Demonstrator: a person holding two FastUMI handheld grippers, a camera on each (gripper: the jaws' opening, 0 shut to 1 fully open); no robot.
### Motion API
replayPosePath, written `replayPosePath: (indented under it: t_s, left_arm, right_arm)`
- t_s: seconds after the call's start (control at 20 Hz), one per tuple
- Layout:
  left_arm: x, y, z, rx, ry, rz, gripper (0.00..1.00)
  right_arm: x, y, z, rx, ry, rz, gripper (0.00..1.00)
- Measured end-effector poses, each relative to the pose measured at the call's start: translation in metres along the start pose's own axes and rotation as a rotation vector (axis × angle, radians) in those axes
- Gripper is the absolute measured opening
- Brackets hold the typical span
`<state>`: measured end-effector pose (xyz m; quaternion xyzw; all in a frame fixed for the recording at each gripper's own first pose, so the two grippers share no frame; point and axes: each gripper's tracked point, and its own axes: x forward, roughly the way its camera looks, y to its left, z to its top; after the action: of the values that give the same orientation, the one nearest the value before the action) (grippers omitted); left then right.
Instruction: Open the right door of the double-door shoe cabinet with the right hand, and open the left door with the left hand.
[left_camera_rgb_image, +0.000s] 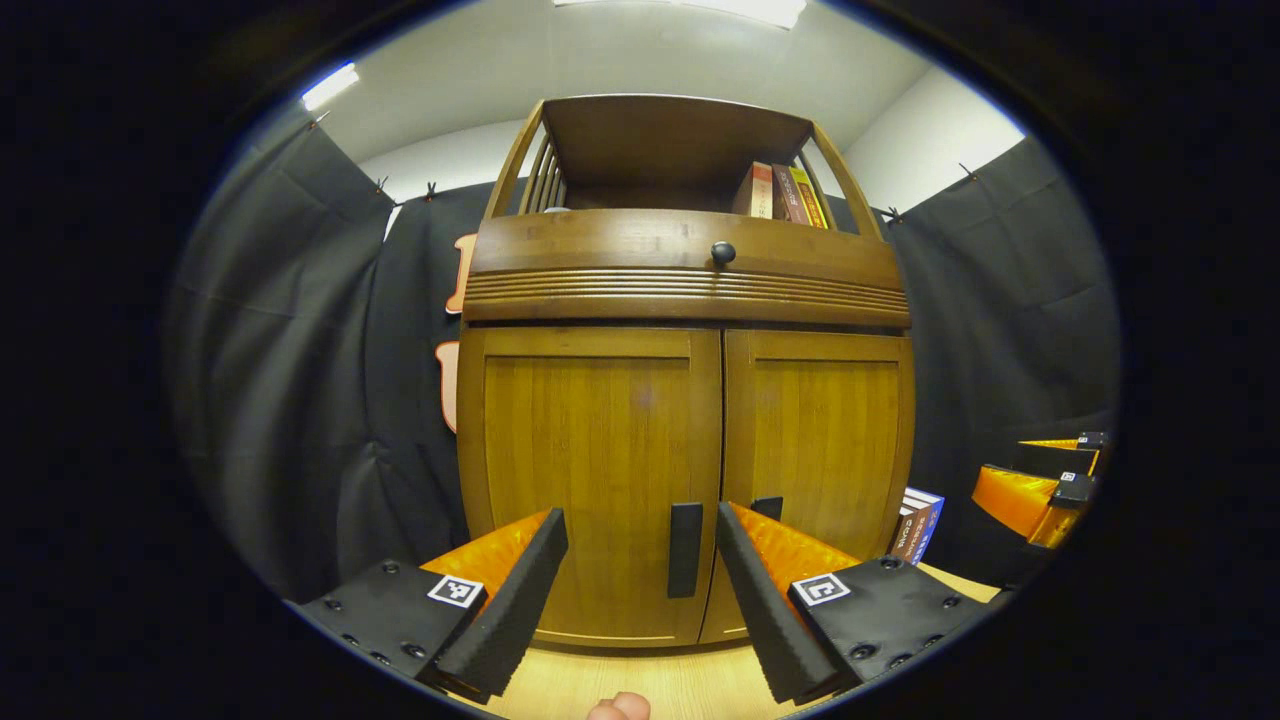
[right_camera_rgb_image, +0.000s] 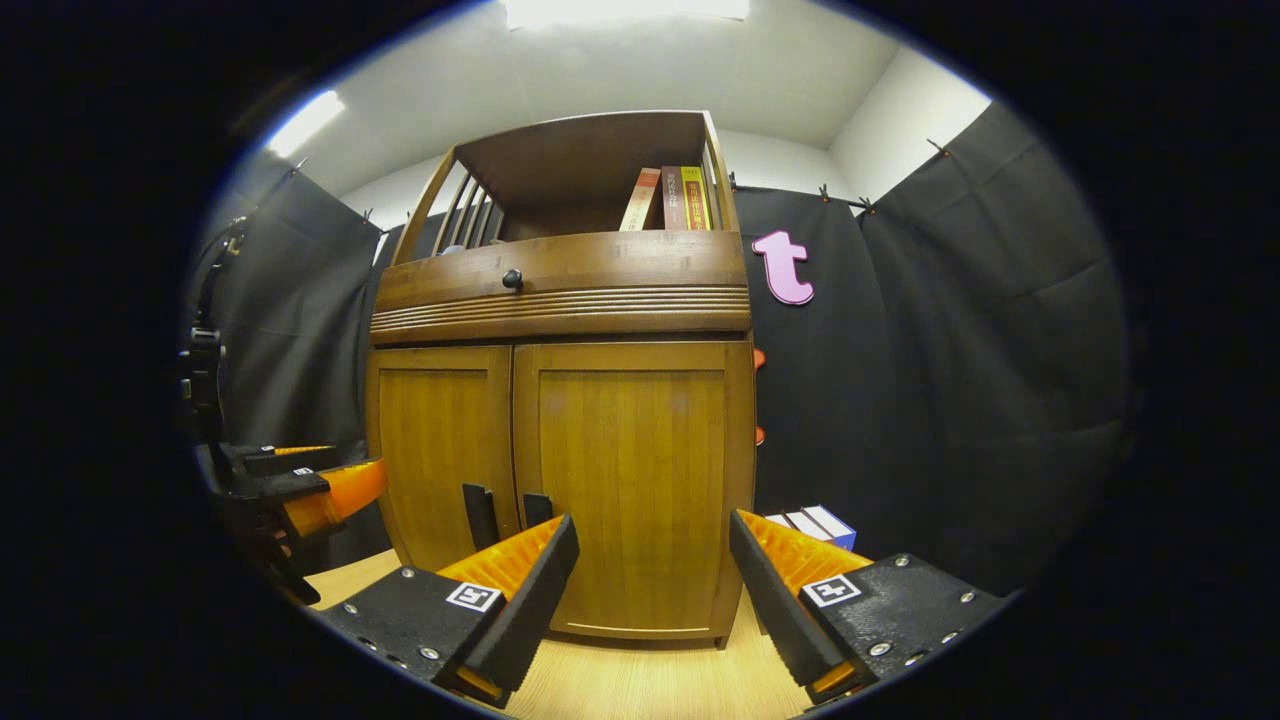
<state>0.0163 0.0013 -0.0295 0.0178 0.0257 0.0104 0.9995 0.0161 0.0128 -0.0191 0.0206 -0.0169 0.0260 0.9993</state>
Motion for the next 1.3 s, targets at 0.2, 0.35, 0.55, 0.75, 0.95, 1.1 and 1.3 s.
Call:
replayPosePath:
  t_s: [0.2,0.35,0.55,0.75,0.95,1.1,1.3]
  left_arm:
    - [-0.002,0.009,0.001,-0.002,-0.002,0.014,0.99]
    - [-0.005,0.014,0.007,-0.003,-0.015,0.029,0.99]
    - [-0.010,0.025,0.003,0.010,-0.021,0.061,0.97]
    - [-0.015,0.027,-0.002,0.011,-0.015,0.066,0.95]
    - [-0.017,0.027,0.003,0.004,-0.029,0.062,0.99]
    - [-0.021,0.034,0.008,0.016,-0.051,0.078,0.98]
    - [-0.029,0.041,0.014,0.021,-0.058,0.091,0.96]
  right_arm:
    - [0.001,0.005,-0.003,0.003,0.015,0.010,0.94]
    - [0.005,0.006,-0.006,0.012,0.026,0.009,0.94]
    - [0.009,0.010,-0.012,0.032,0.040,0.019,0.94]
    - [0.009,0.013,-0.025,0.021,0.047,0.022,0.94]
    - [0.014,0.024,-0.033,0.037,0.057,0.046,0.94]
    - [0.024,0.034,-0.025,0.032,0.038,0.070,0.94]
    - [0.060,0.056,-0.008,0.010,-0.007,0.109,0.94]
